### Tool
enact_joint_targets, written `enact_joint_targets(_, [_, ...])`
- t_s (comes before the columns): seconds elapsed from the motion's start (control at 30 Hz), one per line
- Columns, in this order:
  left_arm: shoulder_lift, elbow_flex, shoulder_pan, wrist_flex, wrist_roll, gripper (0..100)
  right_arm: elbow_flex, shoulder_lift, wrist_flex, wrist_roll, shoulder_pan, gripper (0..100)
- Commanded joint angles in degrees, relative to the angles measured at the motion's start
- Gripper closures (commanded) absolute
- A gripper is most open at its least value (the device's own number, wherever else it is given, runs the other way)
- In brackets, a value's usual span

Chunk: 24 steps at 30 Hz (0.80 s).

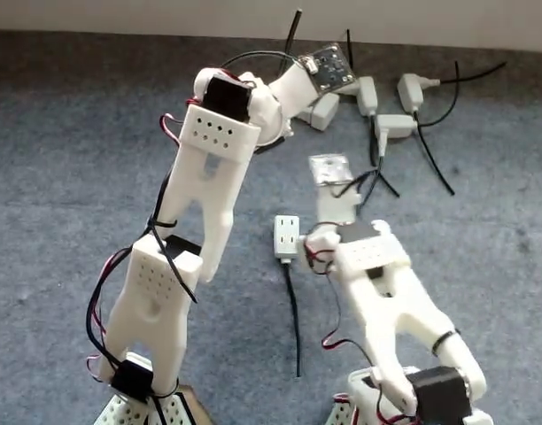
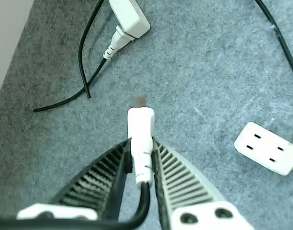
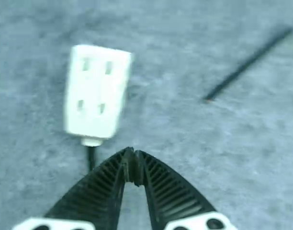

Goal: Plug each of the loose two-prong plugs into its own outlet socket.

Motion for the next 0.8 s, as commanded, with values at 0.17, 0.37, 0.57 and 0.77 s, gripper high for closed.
enact_joint_targets(0.17, [-0.7,11.0,4.3,0.2,-5.7,99,17.3,-11.9,-14.5,0.2,27.4,99.1])
enact_joint_targets(0.37, [-0.8,18.2,5.4,0.2,-12.9,99,22.6,-15.1,-19.2,0.2,29.8,99.1])
enact_joint_targets(0.57, [-1.2,21.8,5.8,0.4,-17.8,99,22.4,-15.3,-19.3,-3.6,32.8,99.1])
enact_joint_targets(0.77, [-1.3,21.8,9.8,0.5,-17.8,99,22.4,-15.1,-19.5,-4.1,33.5,99.1])
